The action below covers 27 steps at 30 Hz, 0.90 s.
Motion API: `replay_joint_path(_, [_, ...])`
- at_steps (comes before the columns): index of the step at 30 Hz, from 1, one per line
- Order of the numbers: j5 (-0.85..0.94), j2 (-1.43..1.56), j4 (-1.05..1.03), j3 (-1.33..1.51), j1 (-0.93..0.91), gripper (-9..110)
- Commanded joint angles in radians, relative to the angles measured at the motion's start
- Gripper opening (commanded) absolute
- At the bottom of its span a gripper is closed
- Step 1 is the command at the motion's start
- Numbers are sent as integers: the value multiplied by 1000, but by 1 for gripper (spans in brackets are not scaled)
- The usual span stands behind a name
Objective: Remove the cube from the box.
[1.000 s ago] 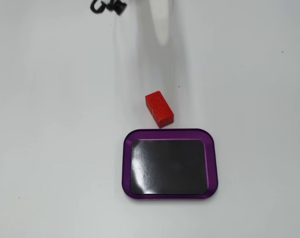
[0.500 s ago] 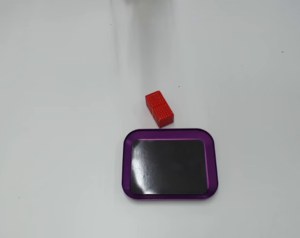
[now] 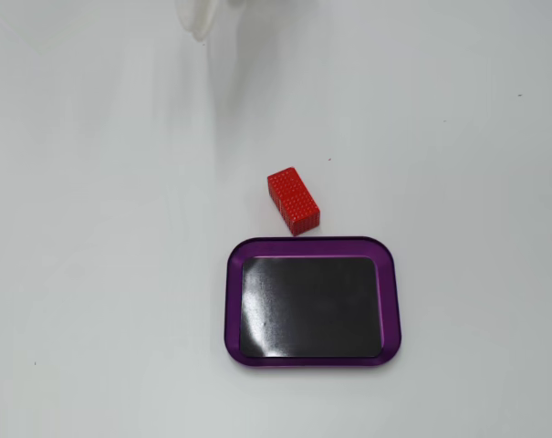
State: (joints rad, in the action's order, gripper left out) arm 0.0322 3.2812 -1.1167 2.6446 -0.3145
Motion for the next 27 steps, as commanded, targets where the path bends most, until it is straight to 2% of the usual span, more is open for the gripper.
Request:
replay_joint_path(1, [-2, 17, 2, 8, 14, 0])
replay_joint_path(13, [2, 17, 49, 264, 5, 0])
replay_joint_path(27, [3, 17, 49, 264, 6, 0])
